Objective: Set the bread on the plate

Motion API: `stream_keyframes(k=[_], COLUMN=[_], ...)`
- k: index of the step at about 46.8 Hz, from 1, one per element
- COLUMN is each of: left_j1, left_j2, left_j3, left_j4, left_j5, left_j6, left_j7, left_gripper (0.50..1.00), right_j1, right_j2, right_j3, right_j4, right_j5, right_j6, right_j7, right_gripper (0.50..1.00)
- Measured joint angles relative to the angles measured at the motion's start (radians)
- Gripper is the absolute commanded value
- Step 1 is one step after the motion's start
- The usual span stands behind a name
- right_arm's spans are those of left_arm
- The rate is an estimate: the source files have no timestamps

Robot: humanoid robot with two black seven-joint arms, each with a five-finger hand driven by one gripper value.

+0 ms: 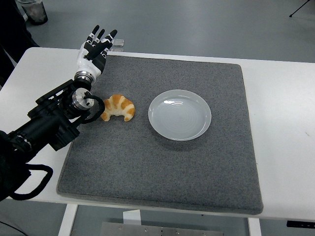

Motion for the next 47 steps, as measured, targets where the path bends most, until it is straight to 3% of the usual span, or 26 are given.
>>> stream_keyframes(k=[8,14,22,28,33,39,47], left_j1=[0.013,0.017,-0.172,-0.333,-0.459,-0.564,-0.624], left_j2=[-0.002,0.046,0.118,0.202,0.239,0.282,0.321], left_j3=[0.007,0.084,0.501,0.727,0.923,1.046,1.068], left_j4=[-0.010,-0.094,-0.099,-0.102,-0.105,-0.104,-0.108], left_j5=[0.007,0.135,0.509,0.604,0.673,0.786,1.018], left_j6=[-0.003,-0.110,-0.243,-0.285,-0.355,-0.419,-0.546], left_j7=[-0.037,-0.040,-0.022,-0.023,-0.024,-0.027,-0.034], left_gripper=[1.000,0.999,0.996,0.992,0.992,0.981,0.966], right_j1=[0.000,0.000,0.000,0.000,0.000,0.000,0.000], right_j2=[0.000,0.000,0.000,0.000,0.000,0.000,0.000], right_j3=[0.000,0.000,0.000,0.000,0.000,0.000,0.000], right_j4=[0.000,0.000,0.000,0.001,0.004,0.005,0.005], right_j5=[0.000,0.000,0.000,0.001,0.002,0.002,0.002], right_j6=[0.000,-0.001,0.000,0.001,0.002,0.002,0.002], right_j7=[0.000,0.000,0.000,0.000,0.000,0.000,0.000], right_gripper=[0.952,0.952,0.952,0.954,0.952,0.952,0.952])
